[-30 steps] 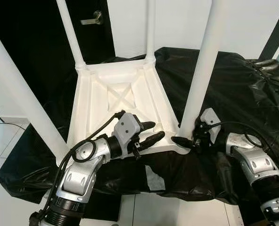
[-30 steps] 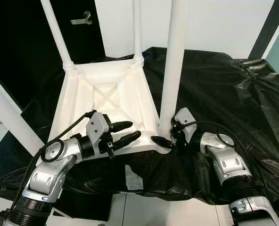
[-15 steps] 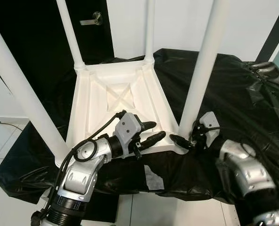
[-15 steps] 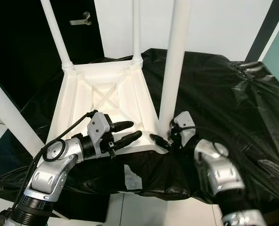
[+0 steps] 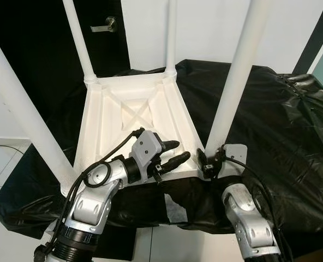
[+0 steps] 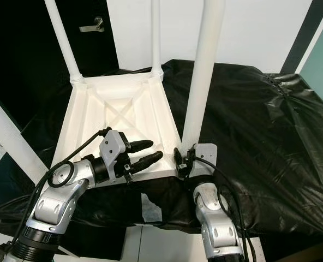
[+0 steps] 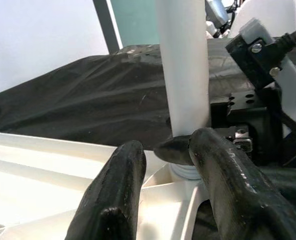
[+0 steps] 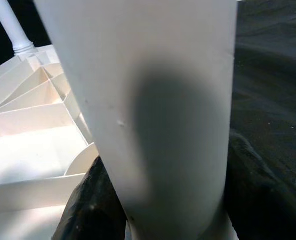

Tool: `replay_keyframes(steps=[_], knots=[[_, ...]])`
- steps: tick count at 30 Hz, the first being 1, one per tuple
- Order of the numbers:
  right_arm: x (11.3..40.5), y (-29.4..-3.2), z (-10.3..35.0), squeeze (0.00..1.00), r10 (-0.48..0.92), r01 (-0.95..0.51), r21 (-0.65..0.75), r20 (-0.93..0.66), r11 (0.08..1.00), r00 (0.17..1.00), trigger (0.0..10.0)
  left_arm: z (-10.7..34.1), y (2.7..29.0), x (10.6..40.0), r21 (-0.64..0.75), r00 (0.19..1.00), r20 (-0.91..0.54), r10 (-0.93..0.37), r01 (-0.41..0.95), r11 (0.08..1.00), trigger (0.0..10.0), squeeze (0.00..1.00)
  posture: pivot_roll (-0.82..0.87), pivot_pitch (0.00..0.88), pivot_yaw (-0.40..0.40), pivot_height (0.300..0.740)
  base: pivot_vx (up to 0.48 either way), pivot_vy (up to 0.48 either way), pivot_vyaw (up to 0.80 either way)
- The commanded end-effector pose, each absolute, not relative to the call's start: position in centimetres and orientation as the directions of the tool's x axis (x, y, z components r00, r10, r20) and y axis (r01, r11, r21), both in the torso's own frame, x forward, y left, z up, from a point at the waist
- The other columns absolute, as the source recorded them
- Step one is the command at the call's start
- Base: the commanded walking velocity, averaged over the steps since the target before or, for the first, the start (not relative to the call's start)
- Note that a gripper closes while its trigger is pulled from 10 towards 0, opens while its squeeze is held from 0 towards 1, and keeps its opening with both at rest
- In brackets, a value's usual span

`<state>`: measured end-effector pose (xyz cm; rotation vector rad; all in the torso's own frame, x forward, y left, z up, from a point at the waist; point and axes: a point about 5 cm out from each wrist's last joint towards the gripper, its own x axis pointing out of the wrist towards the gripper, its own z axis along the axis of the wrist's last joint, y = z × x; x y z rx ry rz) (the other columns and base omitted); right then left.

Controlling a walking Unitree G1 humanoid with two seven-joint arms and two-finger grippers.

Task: Building children table

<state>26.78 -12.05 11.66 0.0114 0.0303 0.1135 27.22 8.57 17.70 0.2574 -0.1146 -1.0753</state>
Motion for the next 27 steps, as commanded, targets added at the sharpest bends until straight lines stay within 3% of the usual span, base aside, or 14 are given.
replay_keyframes(steps=[1,11,12,13,25,27], knots=[[26.2,-12.2,9.6,0.0,0.083,-0.08,0.024,-0.15,0.997,0.985,10.0,17.9,8.6,27.6,0.266,0.494,-0.02,-0.869,0.841,0.472,10.0,0.0,-0.04,0.0,0.023,0.74,0.0,0.0,0.0],[25.8,-11.3,9.8,0.0,0.081,-0.079,0.016,-0.151,0.997,0.985,10.0,18.3,8.4,28.2,0.281,0.488,-0.014,-0.873,0.84,0.464,10.0,0.0,-0.05,0.0,0.028,0.74,0.0,0.0,0.0],[25.8,-11.3,9.9,0.64,0.083,-0.082,0.014,-0.144,0.997,0.986,10.0,18.3,8.4,28.2,0.281,0.488,-0.012,-0.873,0.839,0.465,10.0,0.0,-0.05,0.0,0.029,0.74,0.0,0.0,0.0],[25.8,-11.2,10.0,1.0,0.087,-0.086,0.016,-0.136,0.996,0.987,10.0,18.3,8.4,28.3,0.282,0.489,-0.011,-0.872,0.839,0.466,10.0,0.0,-0.05,0.0,0.027,0.74,0.0,0.0,0.0],[26.1,-12.3,12.1,1.0,0.23,-0.23,0.017,-0.014,0.973,0.973,10.0,18.6,8.4,28.6,0.279,0.491,0.012,-0.871,0.835,0.474,10.0,0.0,-0.05,0.0,0.028,0.74,0.0,0.0,0.0],[26.1,-13.2,12.7,1.0,0.362,-0.362,-0.01,0.009,0.932,0.932,10.0,18.5,8.5,28.8,0.277,0.493,0.014,-0.87,0.834,0.477,10.0,0.0,-0.06,0.0,0.039,0.74,0.0,0.0,0.0]])
